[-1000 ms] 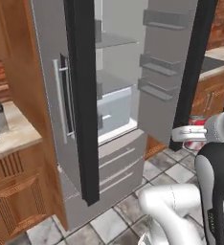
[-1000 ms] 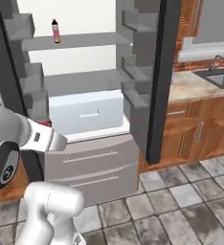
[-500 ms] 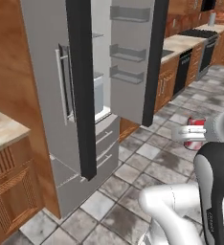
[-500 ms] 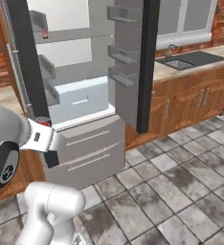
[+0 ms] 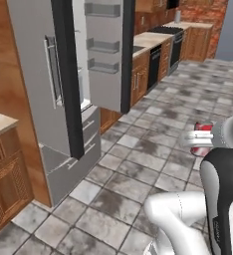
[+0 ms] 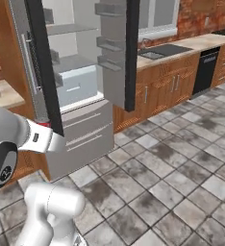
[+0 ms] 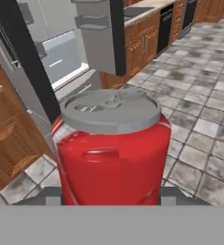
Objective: Open the fridge, grab two sodas, and place both sodas inside the bowl with ice on the dining counter.
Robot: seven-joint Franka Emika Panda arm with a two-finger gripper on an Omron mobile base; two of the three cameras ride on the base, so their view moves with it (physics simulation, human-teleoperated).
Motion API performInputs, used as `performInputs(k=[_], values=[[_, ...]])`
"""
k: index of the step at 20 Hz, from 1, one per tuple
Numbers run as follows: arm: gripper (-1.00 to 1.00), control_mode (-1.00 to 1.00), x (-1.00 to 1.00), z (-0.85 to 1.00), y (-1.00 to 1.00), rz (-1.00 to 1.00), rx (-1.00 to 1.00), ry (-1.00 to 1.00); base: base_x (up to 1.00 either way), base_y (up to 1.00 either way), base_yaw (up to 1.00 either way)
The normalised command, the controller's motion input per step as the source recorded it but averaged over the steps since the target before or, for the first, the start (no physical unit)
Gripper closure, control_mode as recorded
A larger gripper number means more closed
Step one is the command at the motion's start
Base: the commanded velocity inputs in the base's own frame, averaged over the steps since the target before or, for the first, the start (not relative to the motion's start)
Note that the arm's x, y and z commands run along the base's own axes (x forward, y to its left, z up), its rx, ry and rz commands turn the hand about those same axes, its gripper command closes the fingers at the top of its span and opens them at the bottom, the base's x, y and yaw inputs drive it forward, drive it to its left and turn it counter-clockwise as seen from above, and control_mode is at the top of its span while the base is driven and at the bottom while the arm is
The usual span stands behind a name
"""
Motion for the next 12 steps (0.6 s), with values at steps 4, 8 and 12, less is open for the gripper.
performInputs(k=[4, 8, 12], values=[[1.0, 1.0, 0.0, 0.0, 0.0, 0.0, 0.0, 0.0, -1.0, -0.02, -0.26], [1.0, 1.0, 0.0, 0.0, 0.0, 0.0, 0.0, 0.0, -1.0, -0.11, -0.23], [1.0, 1.0, 0.0, 0.0, 0.0, 0.0, 0.0, 0.0, -1.0, -0.48, -0.18]])
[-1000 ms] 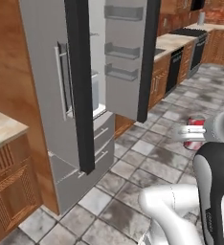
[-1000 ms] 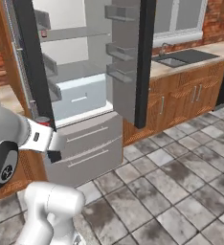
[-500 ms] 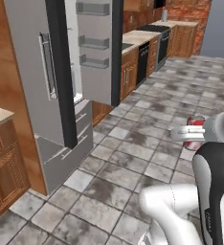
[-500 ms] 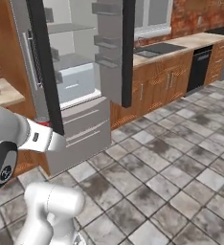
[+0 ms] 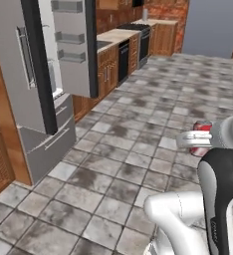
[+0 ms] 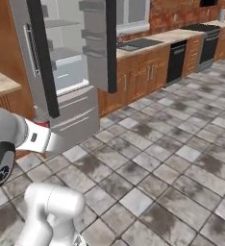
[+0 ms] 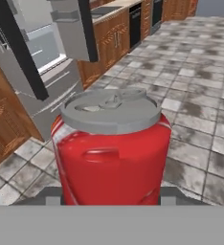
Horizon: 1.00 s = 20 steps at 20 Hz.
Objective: Open the fridge, grab two sodas, and place both sodas inside the bowl with ice on the dining counter.
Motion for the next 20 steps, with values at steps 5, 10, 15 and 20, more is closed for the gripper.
performInputs(k=[5, 10, 15, 20], values=[[1.0, 1.0, 0.0, 0.0, 0.0, 0.0, 0.0, 0.0, -0.99, -0.74, -0.14], [1.0, 1.0, 0.0, 0.0, 0.0, 0.0, 0.0, 0.0, -0.78, -0.88, -0.11], [1.0, 1.0, 0.0, 0.0, 0.0, 0.0, 0.0, 0.0, -0.36, -1.0, -0.06], [1.0, 1.0, 0.0, 0.0, 0.0, 0.0, 0.0, 0.0, -0.08, -1.0, 0.0]])
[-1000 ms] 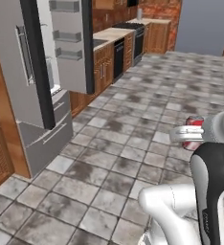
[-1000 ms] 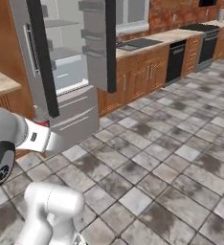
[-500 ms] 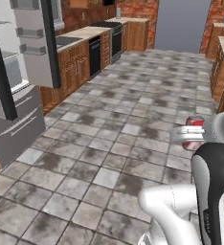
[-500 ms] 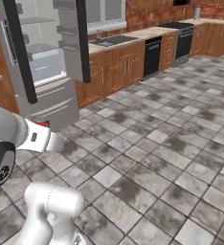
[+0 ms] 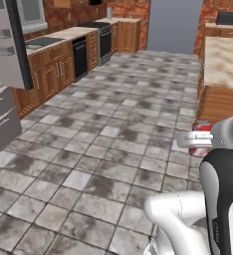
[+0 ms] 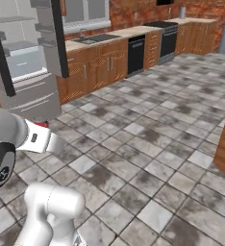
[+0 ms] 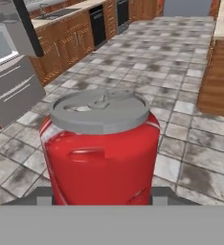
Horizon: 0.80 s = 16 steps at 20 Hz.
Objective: Open the fridge, grab two sodas, and place both sodas inside the bowl with ice on the dining counter.
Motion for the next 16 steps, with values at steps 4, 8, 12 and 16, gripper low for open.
performInputs(k=[4, 8, 12, 16], values=[[1.0, 1.0, 0.0, 0.0, 0.0, 0.0, 0.0, 0.0, 0.0, -1.0, 0.0], [1.0, 1.0, 0.0, 0.0, 0.0, 0.0, 0.0, 0.0, 0.0, -1.0, 0.02], [1.0, 1.0, 0.0, 0.0, 0.0, 0.0, 0.0, 0.0, 0.03, -1.0, 0.07], [1.0, 1.0, 0.0, 0.0, 0.0, 0.0, 0.0, 0.0, 0.07, -1.0, 0.08]])
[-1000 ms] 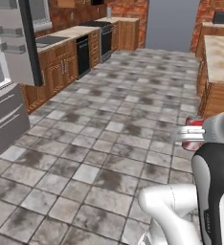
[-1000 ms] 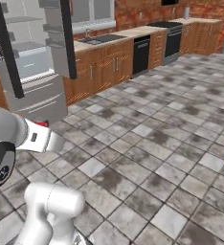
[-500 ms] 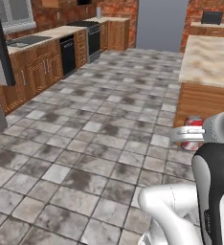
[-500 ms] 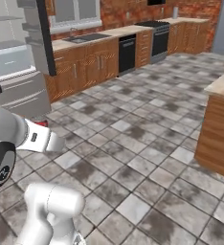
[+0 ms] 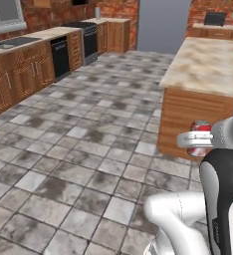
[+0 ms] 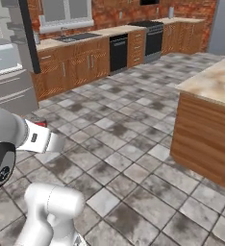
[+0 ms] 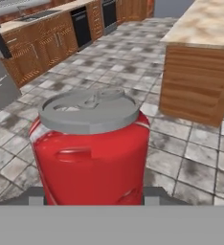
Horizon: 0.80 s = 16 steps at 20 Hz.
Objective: Open the fridge, grab two sodas, and place both sodas inside the bowl with ice on the dining counter.
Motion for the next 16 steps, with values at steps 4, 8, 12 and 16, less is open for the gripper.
performInputs(k=[4, 8, 12, 16], values=[[1.0, 1.0, 0.0, 0.0, 0.0, 0.0, 0.0, 0.0, 0.1, -1.0, 0.09], [1.0, 1.0, 0.0, 0.0, 0.0, 0.0, 0.0, 0.0, 0.15, -1.0, 0.08], [1.0, 1.0, 0.0, 0.0, 0.0, 0.0, 0.0, 0.0, 0.19, -1.0, 0.08], [1.0, 1.0, 0.0, 0.0, 0.0, 0.0, 0.0, 0.0, 0.27, -1.0, 0.08]])
